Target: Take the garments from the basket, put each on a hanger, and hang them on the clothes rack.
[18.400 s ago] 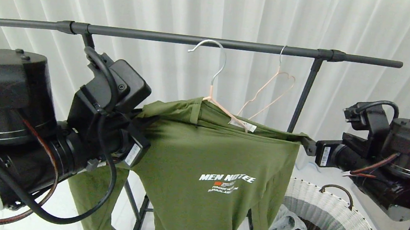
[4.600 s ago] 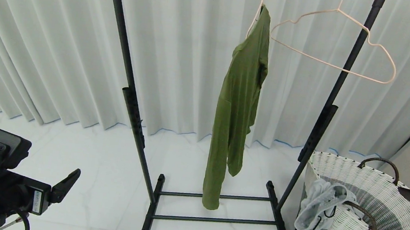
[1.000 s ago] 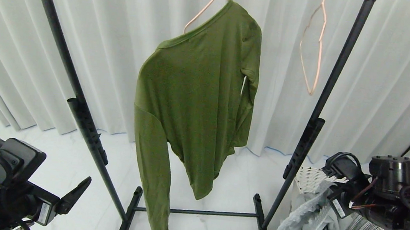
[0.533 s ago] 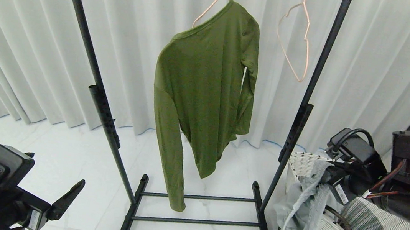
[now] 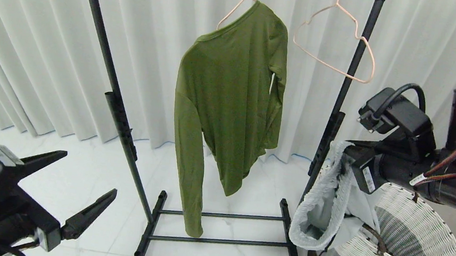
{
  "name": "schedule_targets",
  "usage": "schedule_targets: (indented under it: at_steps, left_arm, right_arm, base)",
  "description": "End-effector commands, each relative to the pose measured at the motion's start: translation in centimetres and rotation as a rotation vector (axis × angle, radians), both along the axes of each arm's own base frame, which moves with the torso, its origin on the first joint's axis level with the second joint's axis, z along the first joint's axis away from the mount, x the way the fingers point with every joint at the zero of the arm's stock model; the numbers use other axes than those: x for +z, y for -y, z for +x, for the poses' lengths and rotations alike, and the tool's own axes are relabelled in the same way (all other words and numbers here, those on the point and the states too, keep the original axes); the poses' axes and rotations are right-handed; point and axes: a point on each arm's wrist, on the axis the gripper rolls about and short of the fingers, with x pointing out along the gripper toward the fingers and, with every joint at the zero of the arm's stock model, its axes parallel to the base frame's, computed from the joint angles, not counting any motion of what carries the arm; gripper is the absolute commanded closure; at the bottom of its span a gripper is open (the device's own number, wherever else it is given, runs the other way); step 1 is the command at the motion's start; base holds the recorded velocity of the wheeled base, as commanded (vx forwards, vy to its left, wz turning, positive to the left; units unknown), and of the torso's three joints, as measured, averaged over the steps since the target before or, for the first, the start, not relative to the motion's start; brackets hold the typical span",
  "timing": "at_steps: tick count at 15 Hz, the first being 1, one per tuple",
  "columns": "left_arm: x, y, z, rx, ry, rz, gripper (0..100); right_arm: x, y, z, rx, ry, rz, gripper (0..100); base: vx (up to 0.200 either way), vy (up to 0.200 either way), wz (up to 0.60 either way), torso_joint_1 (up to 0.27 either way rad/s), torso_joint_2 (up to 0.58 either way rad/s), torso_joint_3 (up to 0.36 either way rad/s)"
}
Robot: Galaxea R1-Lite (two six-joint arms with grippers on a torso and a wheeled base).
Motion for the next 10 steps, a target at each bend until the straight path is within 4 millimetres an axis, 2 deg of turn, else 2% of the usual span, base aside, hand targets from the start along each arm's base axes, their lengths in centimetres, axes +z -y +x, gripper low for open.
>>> schedule_targets:
  at_steps: [1,2,3,5,8,10]
  left_arm:
    - [3.7,3.1,2.4,-0.139,0.046,-0.134,0]
    - [4.3,3.8,2.9,-0.154,0.052,-0.149,0]
    - [4.9,6.3,4.5,-0.201,0.039,-0.155,0]
    - [4.9,10.5,5.2,-0.312,-0.015,-0.183,0]
    - [2.6,16.3,5.5,-0.449,-0.161,-0.182,0]
    - [1.5,19.0,6.7,-0.461,-0.244,-0.223,0]
  right_arm:
    - [2.2,-1.7,-0.7,0.058,0.031,0.076,100]
    - [2.6,-2.0,-0.7,0.064,0.036,0.091,100]
    - [3.7,-2.7,-0.9,0.087,0.060,0.123,100]
    - [5.1,-3.4,-1.2,0.112,0.086,0.168,100]
    - [6.2,-3.7,-1.6,0.130,0.110,0.197,100]
    - [6.4,-3.6,-1.9,0.137,0.115,0.202,100]
  base:
    - [0.000,0.000,0.00,0.000,0.00,0.000]
    - [0.000,0.000,0.00,0.000,0.00,0.000]
    - [0.000,0.000,0.00,0.000,0.00,0.000]
    - [0.000,0.000,0.00,0.000,0.00,0.000]
    - [0.000,0.000,0.00,0.000,0.00,0.000]
    - [0.000,0.000,0.00,0.000,0.00,0.000]
